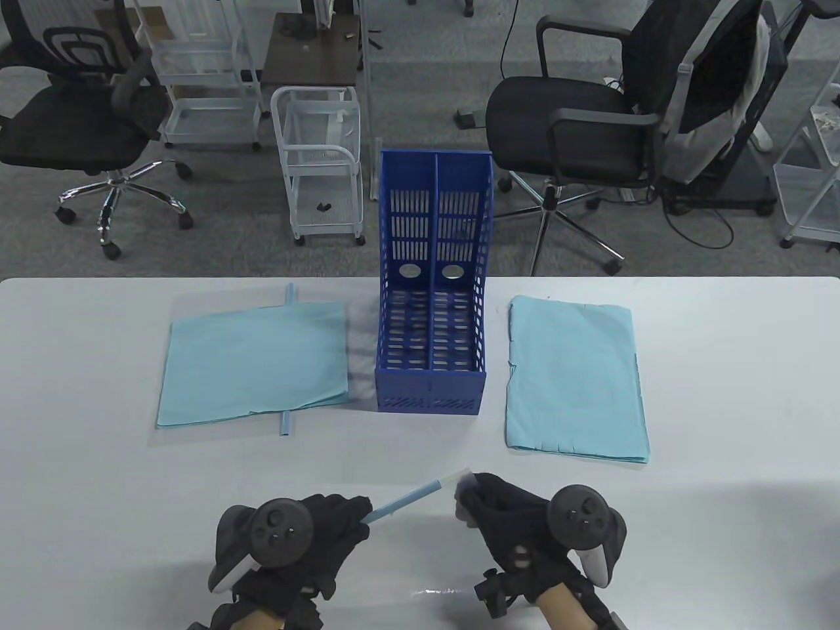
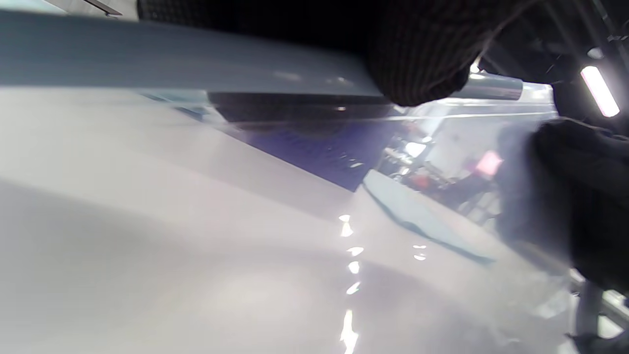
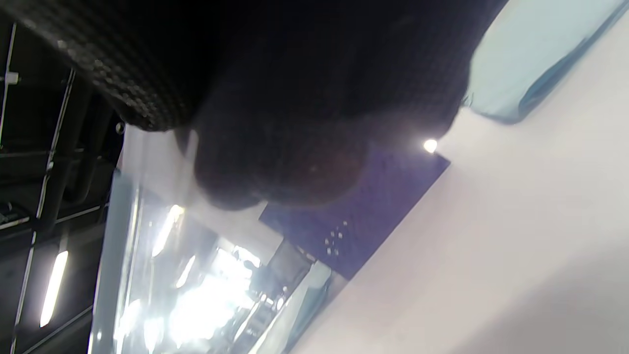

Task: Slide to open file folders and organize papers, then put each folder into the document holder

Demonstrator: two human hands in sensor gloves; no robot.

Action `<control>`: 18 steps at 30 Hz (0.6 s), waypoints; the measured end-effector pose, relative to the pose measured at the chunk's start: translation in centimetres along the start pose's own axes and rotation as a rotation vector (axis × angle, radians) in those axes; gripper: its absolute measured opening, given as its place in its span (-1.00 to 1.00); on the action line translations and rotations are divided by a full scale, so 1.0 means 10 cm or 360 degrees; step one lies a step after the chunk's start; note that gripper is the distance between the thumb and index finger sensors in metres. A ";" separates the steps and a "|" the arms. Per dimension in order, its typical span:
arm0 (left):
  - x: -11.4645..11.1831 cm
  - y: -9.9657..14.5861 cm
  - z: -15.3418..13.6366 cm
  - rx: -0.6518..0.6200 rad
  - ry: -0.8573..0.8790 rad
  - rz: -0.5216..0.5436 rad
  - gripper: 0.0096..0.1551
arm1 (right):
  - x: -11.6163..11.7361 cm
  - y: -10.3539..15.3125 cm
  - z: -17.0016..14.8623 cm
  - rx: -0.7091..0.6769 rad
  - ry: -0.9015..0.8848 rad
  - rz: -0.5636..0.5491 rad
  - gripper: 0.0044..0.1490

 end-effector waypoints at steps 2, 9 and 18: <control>0.07 0.02 -0.07 0.0048 -0.0085 -0.0001 -0.51 | -0.11 -0.01 -0.04 0.0026 -0.0032 -0.0048 -0.50; 0.20 0.06 -0.48 0.0278 -0.0119 -0.0129 -0.53 | -0.60 -0.01 -0.16 0.0078 -0.0036 -0.0262 -0.50; 0.38 0.31 -1.15 0.0873 -0.0079 -0.0253 -0.51 | -1.01 0.08 -0.24 0.0150 0.0093 -0.0445 -0.50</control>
Point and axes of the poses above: the tracker on the back of each hand, its own z axis roughly to the thumb side, its own y axis roughly from the fingertips to the wrist, x = y × z, the point moved 5 cm from there along -y, roughly from the wrist to the fingertips, and after that the axes turned 5 degrees about -x, right-handed, at the moved point
